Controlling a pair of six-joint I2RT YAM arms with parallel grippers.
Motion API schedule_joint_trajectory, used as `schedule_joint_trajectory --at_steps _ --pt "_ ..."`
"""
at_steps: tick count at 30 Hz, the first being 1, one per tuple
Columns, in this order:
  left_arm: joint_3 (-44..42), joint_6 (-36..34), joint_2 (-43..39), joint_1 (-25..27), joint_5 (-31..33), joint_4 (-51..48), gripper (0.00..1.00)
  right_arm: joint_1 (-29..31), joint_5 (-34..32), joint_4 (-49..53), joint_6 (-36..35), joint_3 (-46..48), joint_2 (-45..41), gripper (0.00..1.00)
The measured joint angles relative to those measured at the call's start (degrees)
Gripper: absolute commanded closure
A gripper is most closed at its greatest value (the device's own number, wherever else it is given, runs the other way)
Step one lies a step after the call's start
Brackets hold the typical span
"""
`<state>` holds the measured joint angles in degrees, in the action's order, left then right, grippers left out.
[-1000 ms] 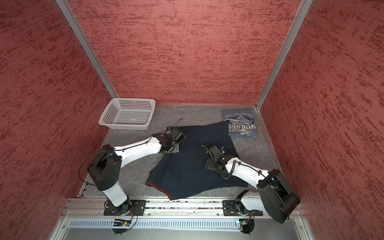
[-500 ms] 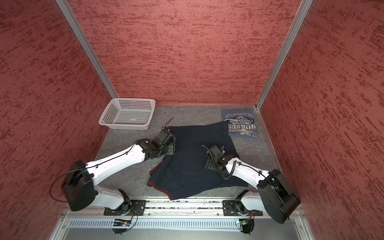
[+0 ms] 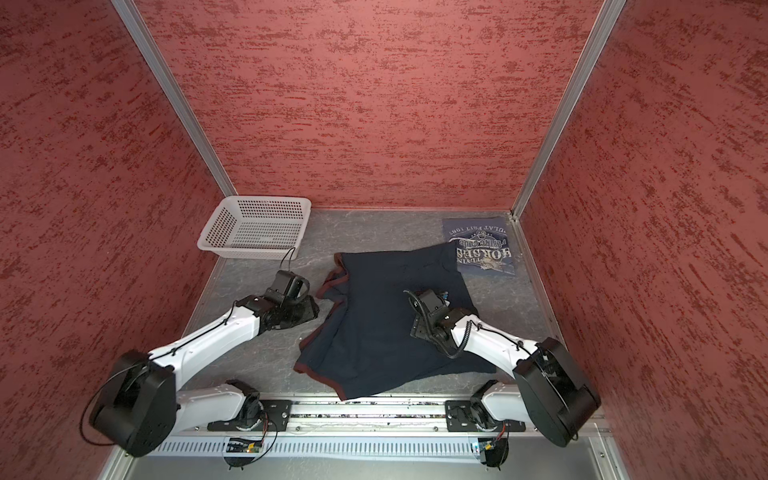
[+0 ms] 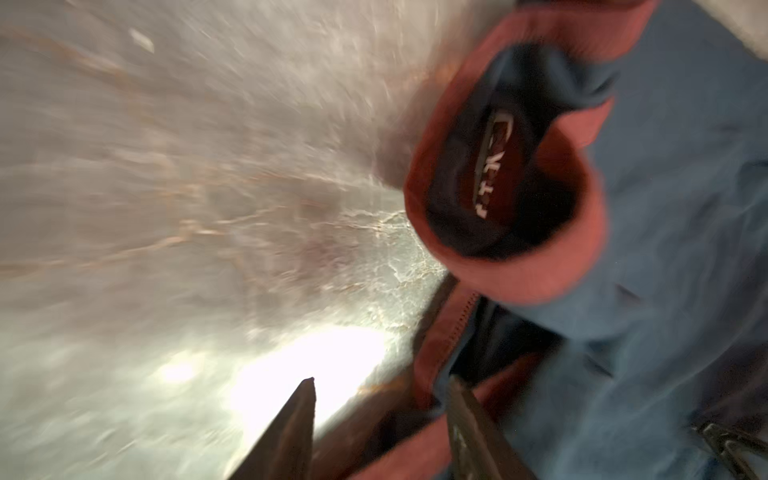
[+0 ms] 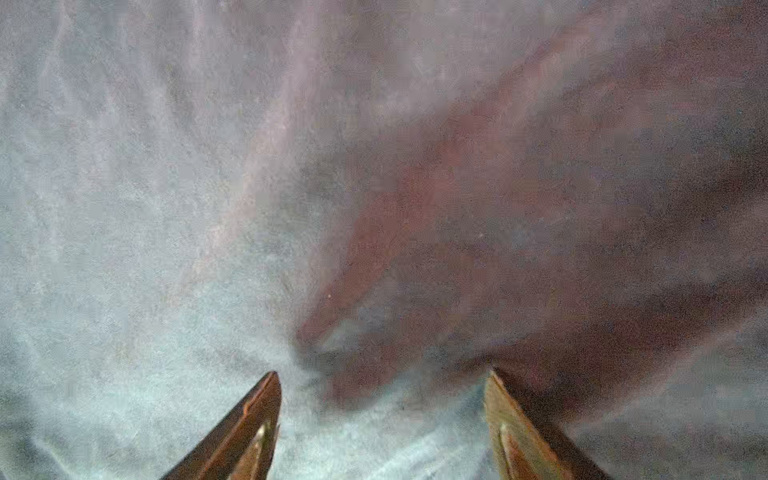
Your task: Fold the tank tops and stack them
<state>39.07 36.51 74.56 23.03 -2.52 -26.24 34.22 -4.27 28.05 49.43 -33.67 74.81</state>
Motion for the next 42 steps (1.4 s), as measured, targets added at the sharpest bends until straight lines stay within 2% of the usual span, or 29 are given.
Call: schedule_joint_trajectory --at_steps 5,13,19,30,36,38,39,41,42 --pt "5.1 -0.6 8.1 -1.9 -3.6 4.2 0.53 0.0 0.0 0.0 0.0 0.0 0.0 0.22" --pt "16.6 -2.6 18.1 -4.9 -5.3 8.9 0.53 -0.2 0.0 -0.1 0.0 0.0 0.0 0.22" --pt "19.1 -3.0 21.9 -5.2 -6.2 9.6 0.54 -0.2 0.0 -0.2 0.0 0.0 0.0 0.22" --pt "19.7 -4.0 22.6 -4.9 -5.5 8.7 0.87 -0.7 -0.5 -1.4 -0.5 -0.2 0.8 0.22" --pt "19.9 -5.0 22.6 -4.9 -4.0 7.7 0.96 -0.9 -0.7 -1.6 -0.5 -0.2 0.9 0.22" --pt "20.3 -5.3 22.6 -4.9 -3.6 7.2 0.96 -0.9 -0.7 -1.6 -0.5 -0.2 0.9 0.22" --pt "20.5 -5.4 22.6 -4.9 -3.4 6.9 0.92 -0.9 -0.7 -1.6 -0.5 -0.2 0.9 0.22" --pt "21.0 -5.7 22.6 -4.7 -2.9 6.3 0.73 -0.9 -0.7 -1.6 -0.5 -0.2 0.9 0.22" --pt "21.2 -5.3 22.6 -4.6 -2.5 5.6 0.67 -0.9 -0.7 -1.6 -0.5 -0.2 0.9 0.22"
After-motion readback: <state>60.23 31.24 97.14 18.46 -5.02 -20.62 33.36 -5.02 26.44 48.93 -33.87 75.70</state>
